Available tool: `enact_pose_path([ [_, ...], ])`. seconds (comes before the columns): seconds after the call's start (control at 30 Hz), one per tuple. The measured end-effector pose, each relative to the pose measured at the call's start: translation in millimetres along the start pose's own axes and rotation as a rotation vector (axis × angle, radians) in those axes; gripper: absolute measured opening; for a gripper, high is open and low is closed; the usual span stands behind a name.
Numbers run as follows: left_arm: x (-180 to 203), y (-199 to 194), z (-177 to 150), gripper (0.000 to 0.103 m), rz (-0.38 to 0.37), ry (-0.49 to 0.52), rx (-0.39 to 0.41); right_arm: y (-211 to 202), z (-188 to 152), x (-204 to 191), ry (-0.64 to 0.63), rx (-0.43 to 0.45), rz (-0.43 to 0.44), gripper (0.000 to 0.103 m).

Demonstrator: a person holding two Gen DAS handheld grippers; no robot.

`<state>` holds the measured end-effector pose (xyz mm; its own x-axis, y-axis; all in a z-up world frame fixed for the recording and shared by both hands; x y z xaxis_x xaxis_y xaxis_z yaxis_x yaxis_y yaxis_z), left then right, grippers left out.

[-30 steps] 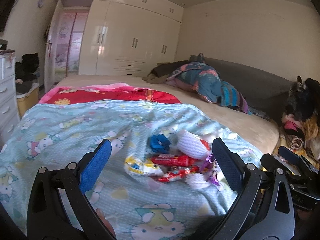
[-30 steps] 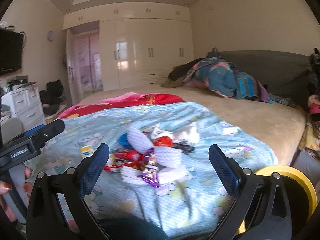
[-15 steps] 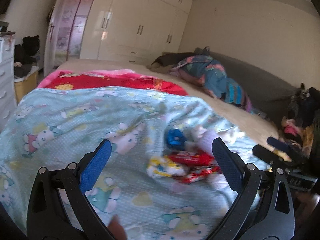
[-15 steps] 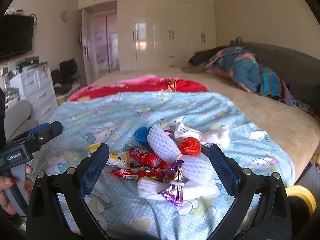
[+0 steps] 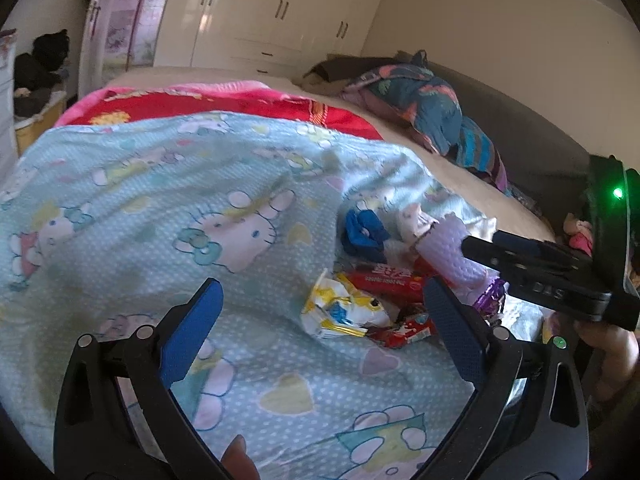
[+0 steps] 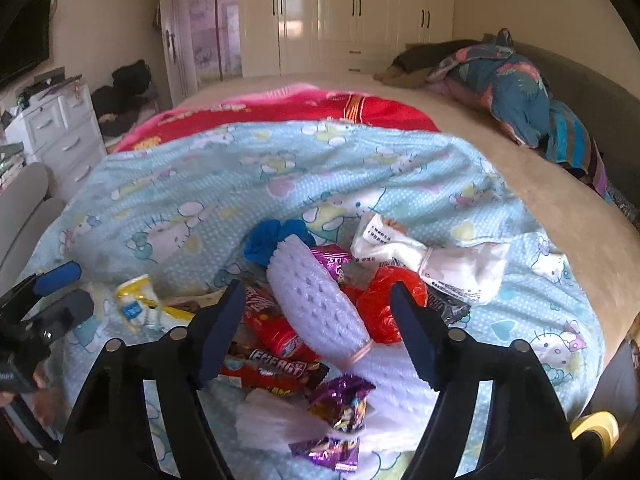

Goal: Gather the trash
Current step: 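Grasp the yellow-white snack wrapper with the left tool while the right tool grasps a white foam net, then carry both held items over the yellow-rimmed bin and open both tools to drop them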

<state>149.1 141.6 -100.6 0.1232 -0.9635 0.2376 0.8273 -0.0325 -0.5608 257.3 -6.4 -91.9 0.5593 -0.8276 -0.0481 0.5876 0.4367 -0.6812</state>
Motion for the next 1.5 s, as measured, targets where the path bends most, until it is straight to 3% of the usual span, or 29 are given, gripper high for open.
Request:
enact_pose_path([
  [0.1, 5.2, 10.9, -3.6, 0.092, -0.016, 0.013, -0.023, 9.1, 1.5, -0.3, -0.007, -0.020, 0.007, 0.070],
  [0.2, 6.0, 23.6, -7.4, 0.086, -0.013, 0.014, -0.050, 19.4, 0.9, -1.3, -0.032, -0.055, -0.009, 0.063],
  [0.27, 2.8, 31.2, -10.1, 0.081, -0.006, -0.003, -0.071, 25.2, 0.7, -1.6, -0.038, -0.077, -0.011, 0.051],
  [0.37, -0.5, 39.1, -15.4, 0.067, -0.001, -0.026, -0.106, 28.8, 2.0, -0.8, -0.041, -0.083, -0.008, 0.031],
  [0.47, 0.8, 40.8, -17.4, 0.047, -0.015, -0.038, -0.114, 21.2, 8.4, 0.8, -0.019, -0.047, 0.026, 0.022],
  [0.53, 3.7, 38.5, -16.3, 0.026, -0.023, -0.035, -0.107, 13.8, 13.1, 2.6, -0.004, -0.025, 0.049, 0.021],
  [0.57, 4.6, 36.3, -14.6, 0.022, -0.022, -0.034, -0.102, 8.8, 15.7, 4.6, 0.005, -0.010, 0.058, 0.021],
  [0.7, 11.3, 22.1, -1.6, 0.015, -0.043, -0.041, -0.044, -14.0, 28.2, 17.6, 0.081, 0.054, 0.105, 0.021],
  [1.07, 45.5, -29.4, 55.8, 0.014, -0.086, 0.012, 0.141, -71.9, 43.9, 55.3, 0.242, 0.206, 0.157, 0.021],
  [1.5, 117.5, -43.2, 65.6, 0.014, -0.226, 0.081, 0.153, -129.3, 9.7, 93.6, 0.360, 0.281, 0.140, 0.021],
])
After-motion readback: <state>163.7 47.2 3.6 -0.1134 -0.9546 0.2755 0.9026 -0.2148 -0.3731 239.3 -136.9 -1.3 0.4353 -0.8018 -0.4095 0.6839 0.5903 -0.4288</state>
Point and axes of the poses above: each gripper's, at about its wrist camera, not at the fingertips, and y roughly the way its jaws point, x to its right, z to its top, the point moved 8 cm from there along y, roughly the way its jaws point, and after that the axes turned 4 degrees about y, right-handed, at the moved point
